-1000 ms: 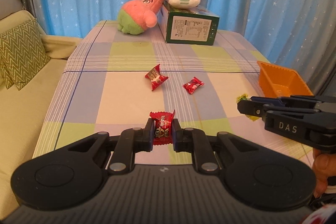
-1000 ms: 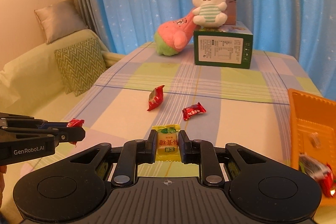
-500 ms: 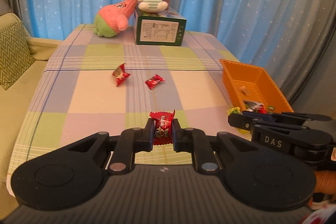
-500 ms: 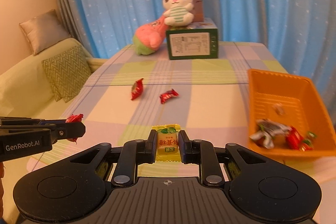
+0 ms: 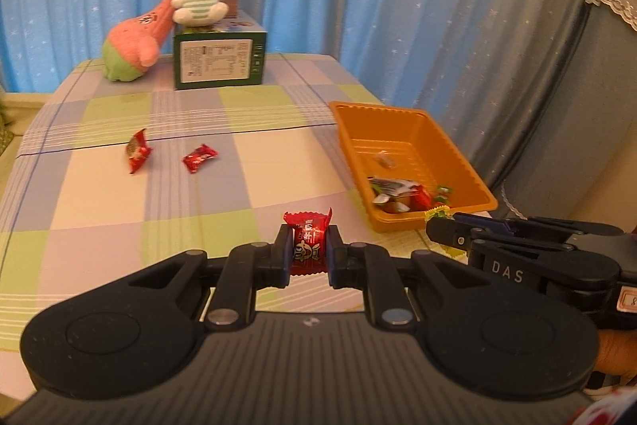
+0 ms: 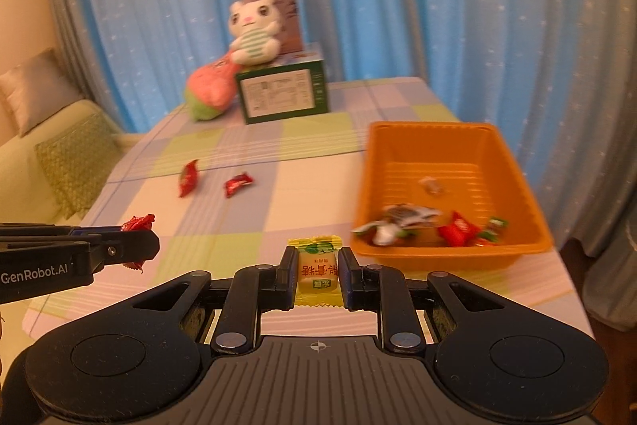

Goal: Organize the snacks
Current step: 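Carry the red and yellow candies over the orange tray and lower them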

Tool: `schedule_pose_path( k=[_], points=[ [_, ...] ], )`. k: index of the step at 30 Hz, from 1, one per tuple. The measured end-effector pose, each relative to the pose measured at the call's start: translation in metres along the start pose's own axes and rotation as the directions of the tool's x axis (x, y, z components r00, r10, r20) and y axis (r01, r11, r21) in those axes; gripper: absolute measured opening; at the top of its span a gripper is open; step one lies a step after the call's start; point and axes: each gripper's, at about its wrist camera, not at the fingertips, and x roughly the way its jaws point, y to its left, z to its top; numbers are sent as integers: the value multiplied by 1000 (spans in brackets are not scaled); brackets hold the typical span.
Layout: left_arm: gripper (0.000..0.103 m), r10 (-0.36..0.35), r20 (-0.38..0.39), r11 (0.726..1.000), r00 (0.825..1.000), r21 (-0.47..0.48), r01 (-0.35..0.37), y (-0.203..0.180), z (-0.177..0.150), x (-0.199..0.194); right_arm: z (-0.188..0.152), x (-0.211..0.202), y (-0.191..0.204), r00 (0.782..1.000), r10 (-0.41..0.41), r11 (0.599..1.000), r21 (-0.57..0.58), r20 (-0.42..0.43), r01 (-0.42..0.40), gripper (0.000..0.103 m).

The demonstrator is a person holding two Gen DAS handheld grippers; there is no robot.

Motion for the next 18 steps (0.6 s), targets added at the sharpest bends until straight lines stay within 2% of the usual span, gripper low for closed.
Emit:
schedule_pose_path(
  k=[10,18],
  points=[
    [15,-49,-10,998,999,43,50,-36,7,13,2,-20,-41,997,-68,996,56,23,67,22],
    [15,-75,-16,995,997,70,76,-56,14,23,3,-27,-59,995,-95,993,76,26,93,22]
  ],
)
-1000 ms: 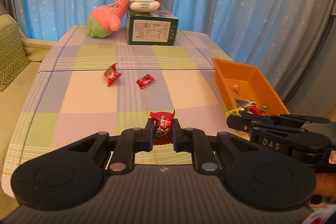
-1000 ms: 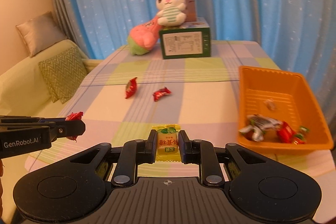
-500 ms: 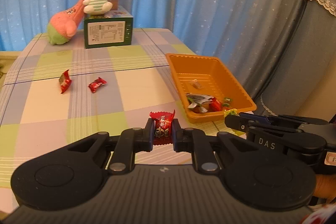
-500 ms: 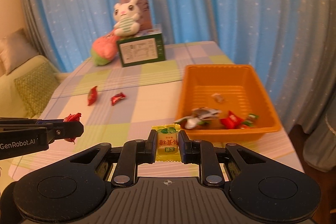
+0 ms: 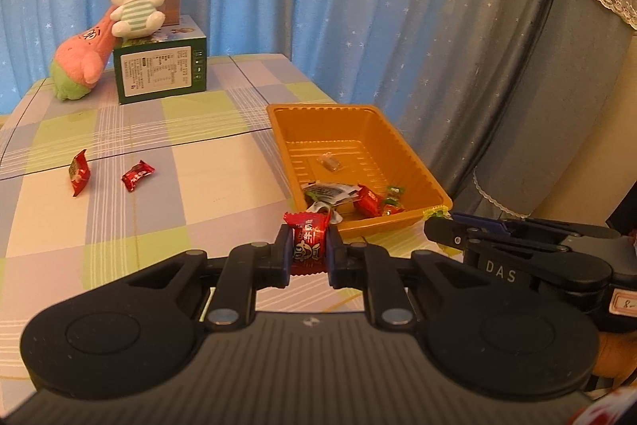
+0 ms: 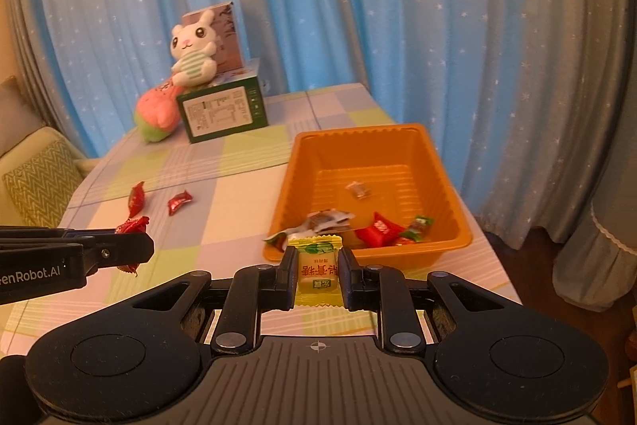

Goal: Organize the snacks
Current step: 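Carry the red and yellow candies over the orange tray and lower them, then open the left tool to drop the red candy into the tray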

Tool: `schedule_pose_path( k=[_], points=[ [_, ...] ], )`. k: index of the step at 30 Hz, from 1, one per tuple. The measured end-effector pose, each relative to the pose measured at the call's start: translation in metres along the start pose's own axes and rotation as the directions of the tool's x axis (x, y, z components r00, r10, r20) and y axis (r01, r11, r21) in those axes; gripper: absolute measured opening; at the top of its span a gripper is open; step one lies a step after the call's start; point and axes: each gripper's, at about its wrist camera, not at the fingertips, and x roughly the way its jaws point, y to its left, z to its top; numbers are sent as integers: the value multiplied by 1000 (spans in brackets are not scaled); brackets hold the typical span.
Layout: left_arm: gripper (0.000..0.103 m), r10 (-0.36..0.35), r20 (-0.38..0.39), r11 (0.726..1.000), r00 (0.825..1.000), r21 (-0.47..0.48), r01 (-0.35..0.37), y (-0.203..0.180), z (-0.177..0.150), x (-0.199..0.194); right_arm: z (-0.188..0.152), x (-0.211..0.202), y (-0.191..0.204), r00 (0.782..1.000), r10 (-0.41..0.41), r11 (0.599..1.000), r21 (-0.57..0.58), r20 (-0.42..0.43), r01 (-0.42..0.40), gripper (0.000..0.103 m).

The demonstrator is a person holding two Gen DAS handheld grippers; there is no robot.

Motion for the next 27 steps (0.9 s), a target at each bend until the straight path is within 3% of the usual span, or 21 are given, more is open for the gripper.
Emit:
schedule_pose_path(
  k=[27],
  points=[
    [15,-52,-26,997,998,51,54,-33,35,60,25,21,-49,998,-56,998,23,1,56,22]
  ],
)
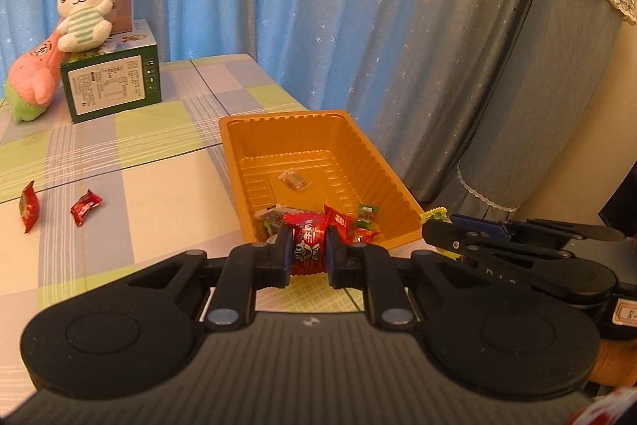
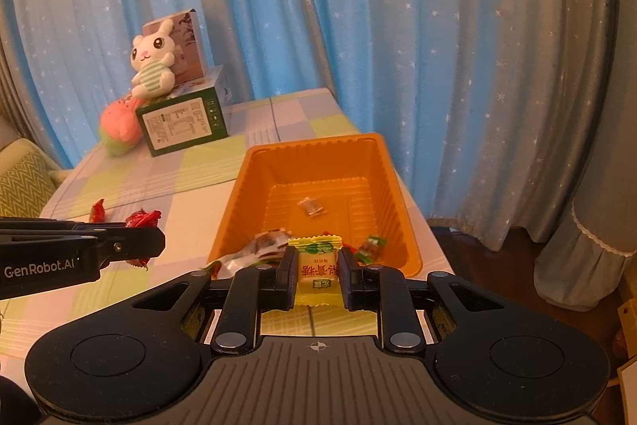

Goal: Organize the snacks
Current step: 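Open the left tool to drop the red candy into the tray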

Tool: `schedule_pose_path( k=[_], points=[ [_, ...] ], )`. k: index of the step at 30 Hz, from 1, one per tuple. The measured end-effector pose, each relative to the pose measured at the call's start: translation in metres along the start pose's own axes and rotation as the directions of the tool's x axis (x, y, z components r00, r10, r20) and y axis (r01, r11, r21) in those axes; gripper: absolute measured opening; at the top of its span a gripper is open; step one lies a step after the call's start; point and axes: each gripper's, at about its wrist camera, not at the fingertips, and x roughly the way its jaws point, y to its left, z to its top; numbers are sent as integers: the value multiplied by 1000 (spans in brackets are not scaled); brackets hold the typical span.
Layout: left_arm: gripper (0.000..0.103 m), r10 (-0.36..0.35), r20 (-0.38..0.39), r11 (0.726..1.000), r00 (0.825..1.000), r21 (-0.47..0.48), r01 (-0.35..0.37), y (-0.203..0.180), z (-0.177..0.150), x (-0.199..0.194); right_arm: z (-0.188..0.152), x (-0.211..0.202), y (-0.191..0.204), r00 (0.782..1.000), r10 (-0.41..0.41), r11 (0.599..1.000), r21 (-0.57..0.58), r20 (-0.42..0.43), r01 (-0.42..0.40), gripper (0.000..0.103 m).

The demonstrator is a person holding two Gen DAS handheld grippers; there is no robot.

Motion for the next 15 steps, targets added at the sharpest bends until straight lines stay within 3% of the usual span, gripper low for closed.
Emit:
schedule_pose_path(
  k=[15],
  points=[
    [15,-36,-42,999,998,18,37,1,25,61,19,48,-22,999,-15,1000,-3,-32,15,22]
  ],
)
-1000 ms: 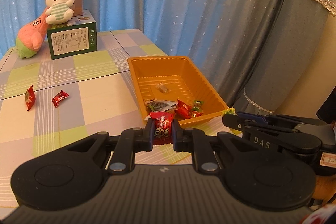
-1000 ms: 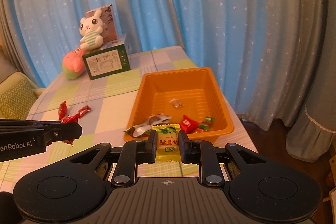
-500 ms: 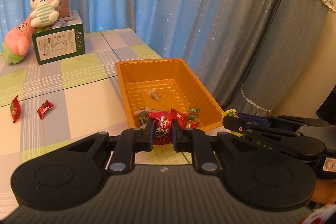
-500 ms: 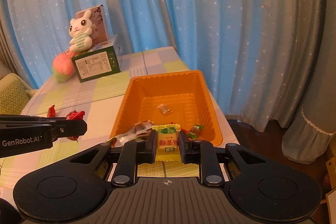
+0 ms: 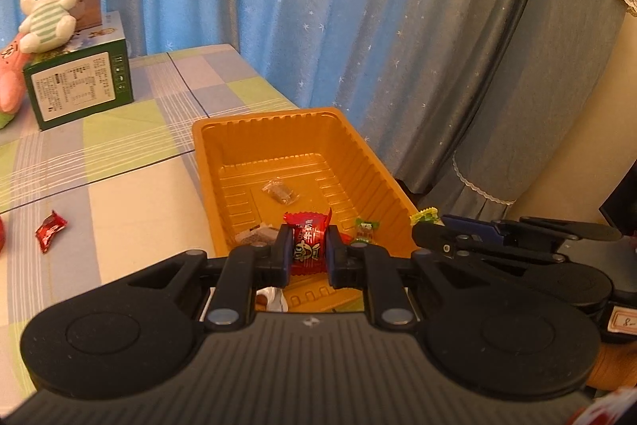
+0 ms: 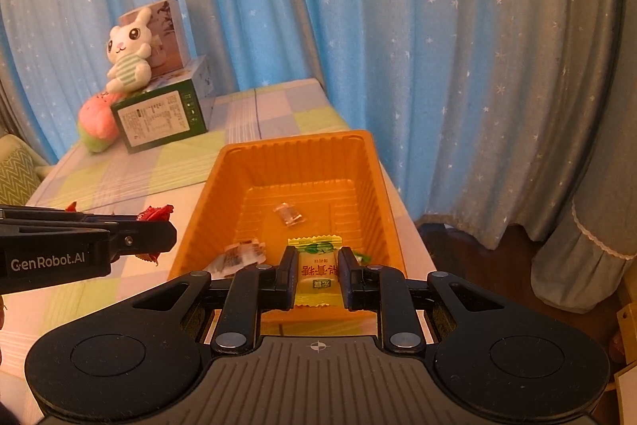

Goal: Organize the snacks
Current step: 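Open the left tool to drop the red candy into the tray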

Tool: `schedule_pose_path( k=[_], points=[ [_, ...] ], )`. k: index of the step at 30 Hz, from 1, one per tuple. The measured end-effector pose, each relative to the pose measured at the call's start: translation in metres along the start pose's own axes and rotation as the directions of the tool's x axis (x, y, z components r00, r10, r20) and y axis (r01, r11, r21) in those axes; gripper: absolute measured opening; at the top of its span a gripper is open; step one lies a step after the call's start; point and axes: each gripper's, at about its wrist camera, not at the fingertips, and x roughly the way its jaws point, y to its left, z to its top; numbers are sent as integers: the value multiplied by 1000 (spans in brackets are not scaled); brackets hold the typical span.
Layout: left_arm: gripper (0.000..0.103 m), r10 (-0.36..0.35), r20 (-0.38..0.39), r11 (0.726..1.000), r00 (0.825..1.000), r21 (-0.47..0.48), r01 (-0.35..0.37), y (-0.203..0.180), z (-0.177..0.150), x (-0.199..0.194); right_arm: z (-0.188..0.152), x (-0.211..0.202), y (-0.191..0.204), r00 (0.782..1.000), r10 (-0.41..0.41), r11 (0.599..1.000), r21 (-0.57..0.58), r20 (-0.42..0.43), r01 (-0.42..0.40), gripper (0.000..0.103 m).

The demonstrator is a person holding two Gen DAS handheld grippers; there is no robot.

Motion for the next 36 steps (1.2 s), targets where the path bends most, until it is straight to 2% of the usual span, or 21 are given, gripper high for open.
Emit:
schedule_pose_path(
  k=[15,25,31,32,33,34,36],
  points=[
    [15,1,-28,999,1000,49,0,12,25,52,24,52,-15,1000,2,1000,-19,-15,-2,22],
    [15,21,-56,999,998,35,-19,30,36,88,34,90,-23,999,8,1000,-22,-48,-9,22],
    [15,7,-50,1000,999,21,-6,33,41,102,36,100,-25,999,13,1000,-10,-53,-14,22],
    [18,4,-56,1000,998,15,-3,34,42,104,36,100,-25,998,15,1000,-8,-54,-15,22],
    [27,8,-67,1000,998,12,-8,34,42,107,36,101,-25,998,16,1000,-5,-55,-16,22],
    [32,17,-73,1000,997,11,-16,35,42,109,36,102,-26,998,16,1000,-2,-57,-16,22],
    [36,19,-72,1000,997,10,-18,36,41,107,35,102,-28,998,17,1000,4,-60,-17,22]
  ],
)
